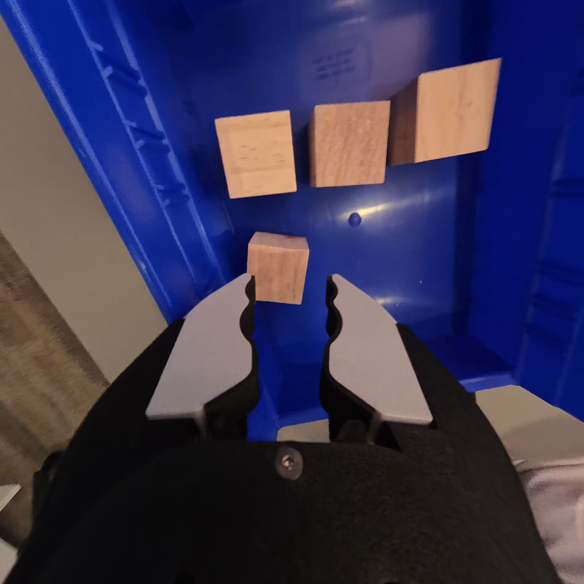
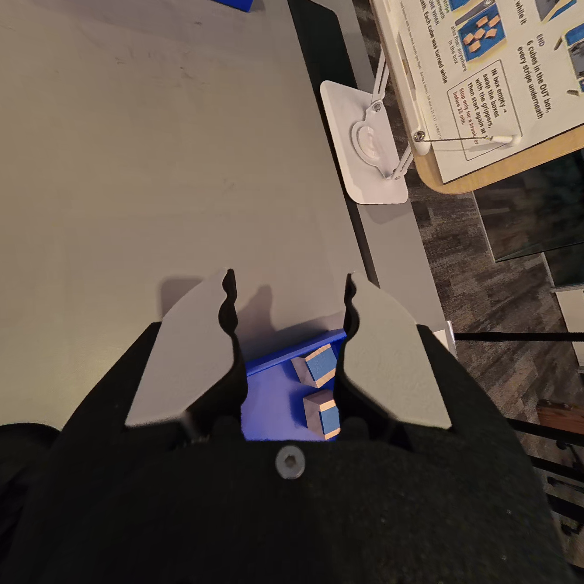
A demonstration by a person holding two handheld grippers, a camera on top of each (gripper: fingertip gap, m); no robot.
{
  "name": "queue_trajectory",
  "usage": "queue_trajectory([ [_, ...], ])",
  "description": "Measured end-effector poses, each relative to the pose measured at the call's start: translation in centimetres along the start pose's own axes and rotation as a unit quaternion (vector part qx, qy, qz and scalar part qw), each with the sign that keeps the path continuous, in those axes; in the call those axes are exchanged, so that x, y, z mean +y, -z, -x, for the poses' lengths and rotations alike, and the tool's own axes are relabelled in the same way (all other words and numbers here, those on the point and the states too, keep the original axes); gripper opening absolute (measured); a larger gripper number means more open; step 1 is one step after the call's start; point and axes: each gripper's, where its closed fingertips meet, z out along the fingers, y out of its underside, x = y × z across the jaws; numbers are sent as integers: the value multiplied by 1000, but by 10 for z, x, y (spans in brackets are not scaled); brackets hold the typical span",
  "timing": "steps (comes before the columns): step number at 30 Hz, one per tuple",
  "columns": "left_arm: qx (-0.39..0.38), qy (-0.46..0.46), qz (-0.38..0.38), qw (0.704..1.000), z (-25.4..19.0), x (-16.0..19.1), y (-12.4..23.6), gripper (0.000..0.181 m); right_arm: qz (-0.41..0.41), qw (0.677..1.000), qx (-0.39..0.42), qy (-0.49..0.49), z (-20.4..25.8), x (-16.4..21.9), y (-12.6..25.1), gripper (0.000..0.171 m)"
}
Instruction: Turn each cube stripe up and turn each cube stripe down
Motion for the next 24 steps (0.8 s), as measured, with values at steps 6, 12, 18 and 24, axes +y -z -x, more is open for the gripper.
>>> queue_trajectory([
  [6, -75, -23, 34, 996, 6, -3, -10, 50, 8, 1000, -15, 4, 5, 3, -4, 65],
  [12, -123, -27, 89, 988, 12, 2, -28, 49, 13, 1000, -27, 6, 9, 5, -6, 65],
  [18, -124, -29, 107, 986, 9, 6, -33, 53, 27, 999, -44, 11, 15, 8, -13, 64],
  [24, -140, -54, 120, 981, 12, 9, -31, 45, 32, 998, -57, 17, 20, 7, -18, 63],
])
